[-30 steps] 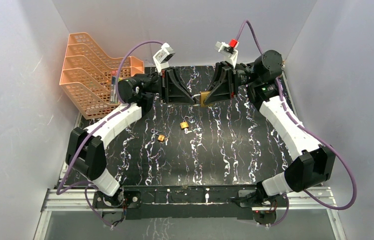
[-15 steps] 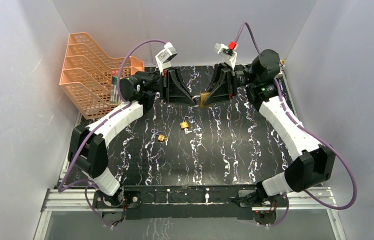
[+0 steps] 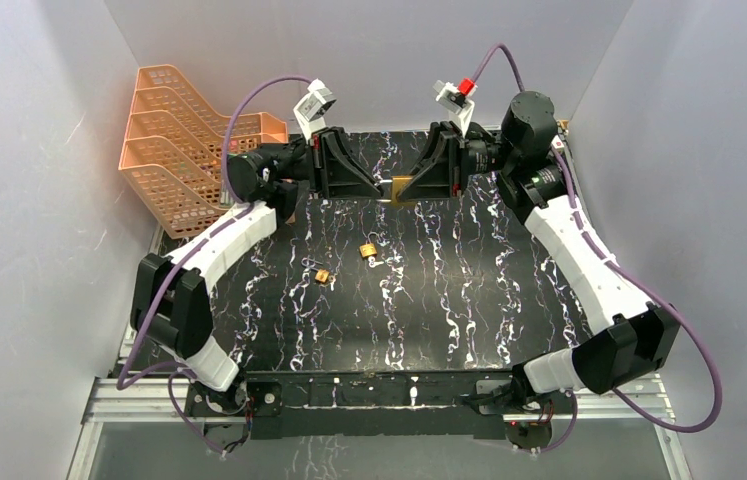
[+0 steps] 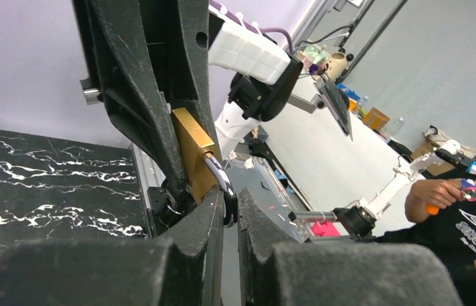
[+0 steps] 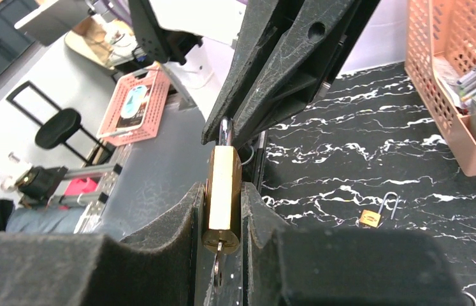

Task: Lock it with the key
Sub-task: Lock the lock.

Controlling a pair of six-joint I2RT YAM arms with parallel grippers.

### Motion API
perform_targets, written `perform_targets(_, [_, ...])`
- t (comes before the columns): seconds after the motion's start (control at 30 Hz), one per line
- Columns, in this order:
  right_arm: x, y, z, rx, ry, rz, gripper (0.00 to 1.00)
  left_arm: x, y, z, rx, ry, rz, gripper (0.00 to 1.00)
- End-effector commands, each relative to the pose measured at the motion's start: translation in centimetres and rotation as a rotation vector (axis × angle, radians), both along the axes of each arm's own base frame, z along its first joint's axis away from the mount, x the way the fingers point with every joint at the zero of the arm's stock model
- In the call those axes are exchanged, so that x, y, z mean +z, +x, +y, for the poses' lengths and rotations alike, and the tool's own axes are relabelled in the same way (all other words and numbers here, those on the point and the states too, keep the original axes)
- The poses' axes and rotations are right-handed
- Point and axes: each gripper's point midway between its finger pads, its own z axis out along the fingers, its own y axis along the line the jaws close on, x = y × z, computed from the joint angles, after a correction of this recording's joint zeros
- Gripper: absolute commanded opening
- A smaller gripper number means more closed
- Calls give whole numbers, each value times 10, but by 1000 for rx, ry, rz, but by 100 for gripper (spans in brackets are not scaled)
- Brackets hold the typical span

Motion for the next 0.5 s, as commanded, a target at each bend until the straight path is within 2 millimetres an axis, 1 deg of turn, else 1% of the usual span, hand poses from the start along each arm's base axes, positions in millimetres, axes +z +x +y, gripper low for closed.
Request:
perform_targets(0.0, [54, -40, -3, 3, 99, -181, 0, -2, 3, 3, 57, -165, -209, 0])
perform_targets(0.17, [54, -35, -10, -16, 92, -183, 0, -2, 1, 6, 55, -153, -215, 0])
perform_targets(0.3, [55, -32, -22, -38, 83, -192, 0, -4, 2, 7, 56, -145, -207, 0])
perform_targets(0.47, [50, -30, -33, -53, 69, -191, 0, -9, -4, 10, 48, -130, -206, 0])
